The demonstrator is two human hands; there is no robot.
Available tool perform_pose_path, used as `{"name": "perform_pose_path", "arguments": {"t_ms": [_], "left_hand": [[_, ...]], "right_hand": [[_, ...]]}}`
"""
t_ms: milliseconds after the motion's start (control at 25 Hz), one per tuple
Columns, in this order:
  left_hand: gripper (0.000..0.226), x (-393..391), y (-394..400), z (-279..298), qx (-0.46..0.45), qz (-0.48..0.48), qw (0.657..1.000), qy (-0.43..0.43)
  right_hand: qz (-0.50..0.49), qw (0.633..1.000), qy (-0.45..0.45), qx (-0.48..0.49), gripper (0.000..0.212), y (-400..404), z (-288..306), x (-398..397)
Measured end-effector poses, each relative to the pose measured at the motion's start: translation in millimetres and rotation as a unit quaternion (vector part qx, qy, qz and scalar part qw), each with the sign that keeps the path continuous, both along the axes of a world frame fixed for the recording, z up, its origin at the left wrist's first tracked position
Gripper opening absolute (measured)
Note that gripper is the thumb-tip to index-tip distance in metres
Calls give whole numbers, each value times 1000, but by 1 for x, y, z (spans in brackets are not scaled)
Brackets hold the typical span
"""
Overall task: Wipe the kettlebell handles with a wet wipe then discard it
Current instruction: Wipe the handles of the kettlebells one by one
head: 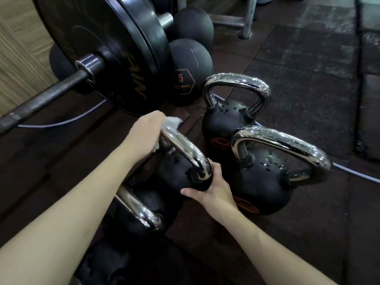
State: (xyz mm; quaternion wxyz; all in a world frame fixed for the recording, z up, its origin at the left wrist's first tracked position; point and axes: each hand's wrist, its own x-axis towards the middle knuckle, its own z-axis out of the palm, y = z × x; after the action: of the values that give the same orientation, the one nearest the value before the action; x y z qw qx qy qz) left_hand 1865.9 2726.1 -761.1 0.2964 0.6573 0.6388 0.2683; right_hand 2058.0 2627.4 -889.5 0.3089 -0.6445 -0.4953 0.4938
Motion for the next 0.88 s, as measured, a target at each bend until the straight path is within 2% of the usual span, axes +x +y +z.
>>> {"name": "perform_pose_path", "arguments": {"t_ms": [40,80,120,200,240,320,360,440,560,600,640,680,720,760,800,840,880], "left_hand": [[52,-3,4,-3,-88,88,990,-69],[53,-3,6,-5,-135,128,978,-97],[52,-1,7,-8,-124,134,980,-79],[46,9,-2,-7,27,35,998,54],[42,15,-11,-5,111,-47,982,145],[40,34,-39,-8,245,-178,902,309],[38,46,-57,-11,268,-227,869,348],[33,52,-72,-14,274,-290,847,350],[34,30,-47,-7,279,-266,871,305],[35,23,-32,-4,243,-229,907,257],[37,17,-20,-2,179,-149,958,169],[38,13,-10,-3,92,-33,994,57],[41,9,0,-7,-15,85,993,-85],[46,8,5,-9,-101,175,953,-224],[49,7,8,-16,-148,230,911,-310],[50,8,10,-21,-168,251,892,-336],[46,13,6,-18,-159,238,911,-295]], "right_hand": [[2,1000,1,-7,111,-1,0,1],[3,1000,1,-12,112,-1,0,1],[1,1000,4,-15,112,0,-1,0],[-2,1000,1,-12,112,1,-2,-2],[0,1000,-3,-7,113,2,-2,-2],[1,1000,-6,1,112,2,-4,-1],[4,1000,-2,-3,110,1,-4,0],[9,1000,13,-11,105,-1,-2,1],[0,1000,-6,-6,110,1,0,0],[-1,1000,-14,-10,112,1,1,0],[1,1000,-11,-12,112,1,2,1],[1,1000,-10,-16,113,1,3,1],[2,1000,-9,-19,114,1,3,1],[2,1000,-8,-23,114,0,3,1],[5,1000,-5,-24,114,0,2,2],[5,1000,-7,-25,114,0,3,2],[6,1000,-6,-25,113,0,3,1]]}}
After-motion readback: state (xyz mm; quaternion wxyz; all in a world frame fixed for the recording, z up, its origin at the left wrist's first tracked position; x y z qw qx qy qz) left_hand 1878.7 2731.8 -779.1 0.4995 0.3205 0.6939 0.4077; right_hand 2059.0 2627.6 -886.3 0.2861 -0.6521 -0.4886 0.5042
